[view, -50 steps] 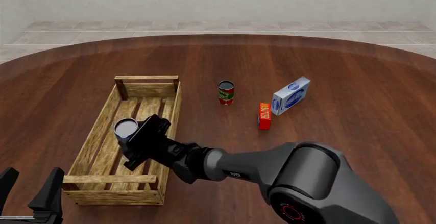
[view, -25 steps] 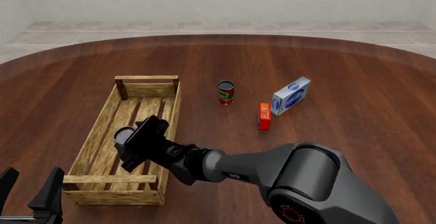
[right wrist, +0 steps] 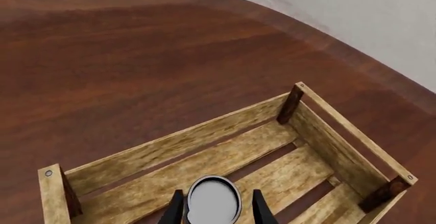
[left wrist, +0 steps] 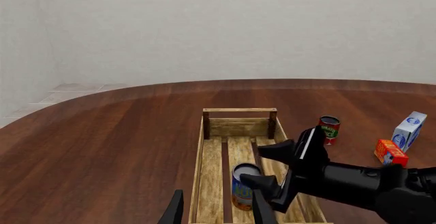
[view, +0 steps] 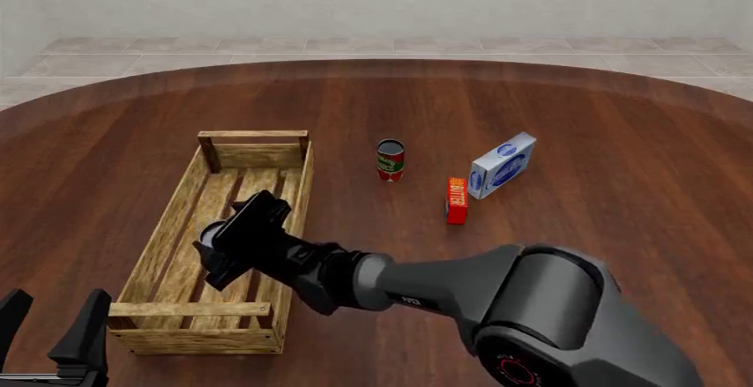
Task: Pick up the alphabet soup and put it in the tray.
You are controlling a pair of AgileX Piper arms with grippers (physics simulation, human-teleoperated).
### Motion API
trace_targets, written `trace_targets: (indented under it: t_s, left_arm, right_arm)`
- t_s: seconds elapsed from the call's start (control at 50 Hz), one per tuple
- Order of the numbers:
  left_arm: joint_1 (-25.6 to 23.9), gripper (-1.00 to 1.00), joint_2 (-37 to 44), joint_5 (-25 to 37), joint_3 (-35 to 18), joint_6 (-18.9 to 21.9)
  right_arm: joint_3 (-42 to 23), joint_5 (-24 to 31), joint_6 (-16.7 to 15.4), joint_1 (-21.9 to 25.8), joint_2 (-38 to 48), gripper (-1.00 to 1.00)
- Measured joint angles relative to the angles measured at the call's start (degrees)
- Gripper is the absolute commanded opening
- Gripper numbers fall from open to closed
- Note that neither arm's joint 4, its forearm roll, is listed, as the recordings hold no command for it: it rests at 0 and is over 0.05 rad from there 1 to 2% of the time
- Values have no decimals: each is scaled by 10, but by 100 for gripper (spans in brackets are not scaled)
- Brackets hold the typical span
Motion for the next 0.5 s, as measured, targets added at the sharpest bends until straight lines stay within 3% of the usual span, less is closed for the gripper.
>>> trace_targets:
  t_s: [0.5]
  left_arm:
    - [0,100,0,0,0,0]
  right_arm:
    - [72,0,2,14,-111,100]
